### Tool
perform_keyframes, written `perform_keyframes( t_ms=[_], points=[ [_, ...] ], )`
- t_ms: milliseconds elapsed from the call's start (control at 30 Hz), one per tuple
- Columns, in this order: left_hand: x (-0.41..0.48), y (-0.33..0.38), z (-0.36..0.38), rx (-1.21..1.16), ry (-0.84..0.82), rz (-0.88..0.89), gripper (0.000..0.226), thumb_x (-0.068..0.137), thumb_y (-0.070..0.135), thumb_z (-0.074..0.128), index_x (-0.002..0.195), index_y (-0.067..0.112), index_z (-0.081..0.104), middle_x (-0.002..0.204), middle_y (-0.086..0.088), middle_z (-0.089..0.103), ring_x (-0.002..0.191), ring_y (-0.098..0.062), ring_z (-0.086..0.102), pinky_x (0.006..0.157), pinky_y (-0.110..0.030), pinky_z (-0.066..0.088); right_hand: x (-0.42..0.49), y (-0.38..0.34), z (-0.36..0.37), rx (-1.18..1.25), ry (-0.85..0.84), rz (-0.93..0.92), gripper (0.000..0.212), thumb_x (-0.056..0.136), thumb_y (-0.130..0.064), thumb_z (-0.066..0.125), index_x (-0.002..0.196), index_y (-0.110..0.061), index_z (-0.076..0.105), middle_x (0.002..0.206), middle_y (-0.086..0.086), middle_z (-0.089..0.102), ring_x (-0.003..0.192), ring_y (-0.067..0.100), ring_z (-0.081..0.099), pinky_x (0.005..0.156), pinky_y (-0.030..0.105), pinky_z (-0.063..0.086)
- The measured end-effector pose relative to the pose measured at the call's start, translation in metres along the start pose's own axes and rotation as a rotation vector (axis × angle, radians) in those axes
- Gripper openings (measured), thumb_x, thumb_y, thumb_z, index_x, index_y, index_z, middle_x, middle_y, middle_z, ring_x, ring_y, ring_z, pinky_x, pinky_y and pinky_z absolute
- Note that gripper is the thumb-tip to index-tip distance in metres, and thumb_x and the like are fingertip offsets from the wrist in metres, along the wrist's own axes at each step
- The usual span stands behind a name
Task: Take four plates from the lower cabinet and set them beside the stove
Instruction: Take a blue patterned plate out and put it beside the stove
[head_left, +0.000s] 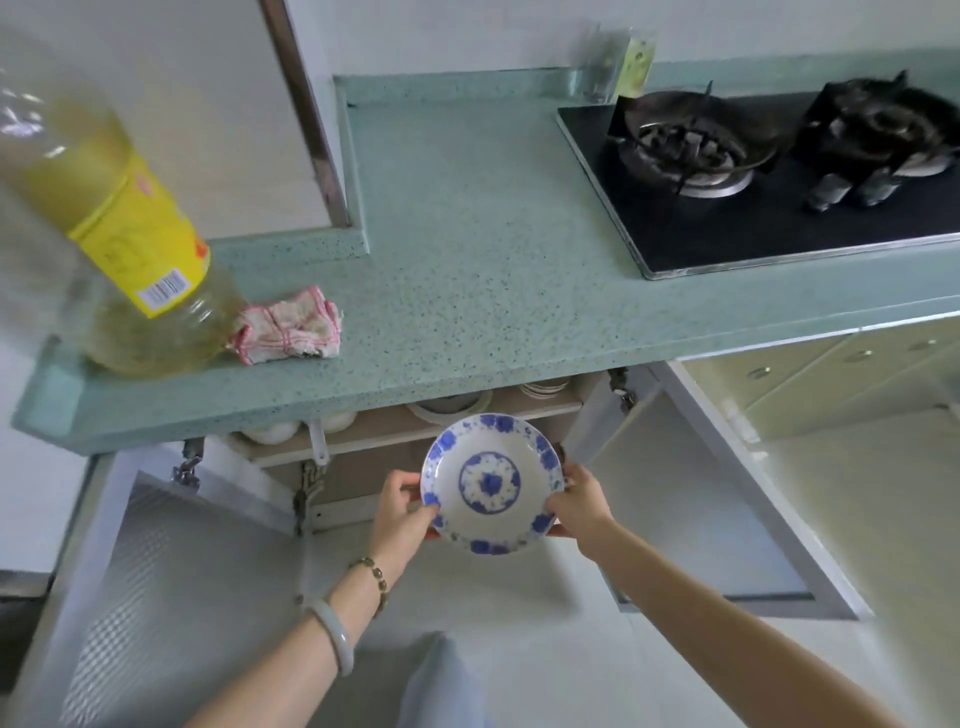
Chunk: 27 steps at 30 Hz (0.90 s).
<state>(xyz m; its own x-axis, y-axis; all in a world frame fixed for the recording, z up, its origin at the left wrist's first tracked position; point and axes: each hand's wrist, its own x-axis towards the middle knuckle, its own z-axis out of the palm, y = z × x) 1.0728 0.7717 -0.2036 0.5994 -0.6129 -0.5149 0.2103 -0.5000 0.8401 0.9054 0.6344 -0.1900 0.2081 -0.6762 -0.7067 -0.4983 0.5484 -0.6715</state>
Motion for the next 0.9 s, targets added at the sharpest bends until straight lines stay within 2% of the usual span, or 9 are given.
perform_keyframes(
  t_ms=[133,233,333,433,567,633,800,900],
  points=[
    [-0.052,0.055,-0.004,0.007,-0.077,0.023,0.031,0.084,-0.008,0.063,0.103,0.007,0.044,0.111,-0.016,0.063,0.084,-0.020,0.068,0.054,-0.021,0.055,-0.065,-0.028,-0.031,0.073,0.039,0.020,0.051,0.076,0.018,0.051,0.119,-0.008,0.047,0.109,0.018,0.060,0.093,0.035,0.064,0.065,0.047,0.059],
    [-0.084,0.094,-0.003,0.005,-0.120,0.068,0.030,0.084,-0.007,0.064,0.104,0.006,0.045,0.112,-0.014,0.064,0.086,-0.021,0.070,0.057,-0.023,0.057,-0.108,-0.049,-0.054,0.121,0.067,-0.002,0.046,0.077,0.016,0.052,0.116,-0.008,0.050,0.107,0.017,0.061,0.088,0.033,0.066,0.068,0.051,0.059],
    [-0.105,0.129,0.004,-0.021,-0.149,0.095,0.032,0.084,-0.008,0.064,0.106,0.008,0.049,0.110,-0.012,0.065,0.089,-0.021,0.069,0.058,-0.022,0.056,-0.145,-0.065,-0.081,0.184,0.090,-0.030,0.039,0.080,0.014,0.054,0.111,-0.009,0.052,0.096,0.009,0.062,0.082,0.024,0.066,0.062,0.040,0.061],
    [-0.111,0.157,0.019,-0.032,-0.219,0.144,0.034,0.082,-0.009,0.064,0.103,0.015,0.052,0.107,-0.010,0.067,0.094,-0.025,0.068,0.060,-0.025,0.057,-0.171,-0.072,-0.110,0.297,0.119,-0.078,0.037,0.083,0.013,0.055,0.112,-0.009,0.052,0.096,0.008,0.064,0.081,0.020,0.066,0.056,0.032,0.060],
    [-0.110,0.192,0.056,0.015,-0.363,0.216,0.034,0.081,-0.010,0.065,0.099,0.017,0.052,0.101,-0.004,0.069,0.089,-0.019,0.069,0.059,-0.023,0.056,-0.188,-0.070,-0.146,0.431,0.250,-0.123,0.039,0.083,0.012,0.055,0.115,-0.009,0.051,0.101,0.014,0.065,0.084,0.025,0.066,0.066,0.039,0.061],
    [-0.113,0.207,0.079,0.032,-0.430,0.245,0.035,0.081,-0.012,0.064,0.096,0.018,0.052,0.099,-0.003,0.068,0.087,-0.017,0.068,0.057,-0.021,0.055,-0.194,-0.064,-0.166,0.486,0.304,-0.137,0.040,0.082,0.014,0.055,0.115,-0.009,0.053,0.095,0.013,0.065,0.083,0.027,0.066,0.071,0.043,0.060],
    [-0.130,0.230,0.142,0.076,-0.578,0.254,0.036,0.081,-0.010,0.065,0.098,0.018,0.053,0.103,-0.007,0.068,0.092,-0.023,0.069,0.060,-0.026,0.057,-0.210,-0.045,-0.222,0.584,0.398,-0.155,0.038,0.080,0.014,0.055,0.106,-0.013,0.056,0.088,0.012,0.063,0.080,0.025,0.064,0.062,0.037,0.060],
    [-0.145,0.234,0.185,0.090,-0.621,0.244,0.037,0.080,-0.012,0.065,0.098,0.019,0.053,0.106,-0.010,0.066,0.095,-0.025,0.067,0.060,-0.025,0.057,-0.216,-0.031,-0.262,0.641,0.417,-0.161,0.039,0.080,0.015,0.056,0.109,-0.011,0.055,0.090,0.013,0.064,0.080,0.024,0.065,0.060,0.036,0.061]
  ],
)
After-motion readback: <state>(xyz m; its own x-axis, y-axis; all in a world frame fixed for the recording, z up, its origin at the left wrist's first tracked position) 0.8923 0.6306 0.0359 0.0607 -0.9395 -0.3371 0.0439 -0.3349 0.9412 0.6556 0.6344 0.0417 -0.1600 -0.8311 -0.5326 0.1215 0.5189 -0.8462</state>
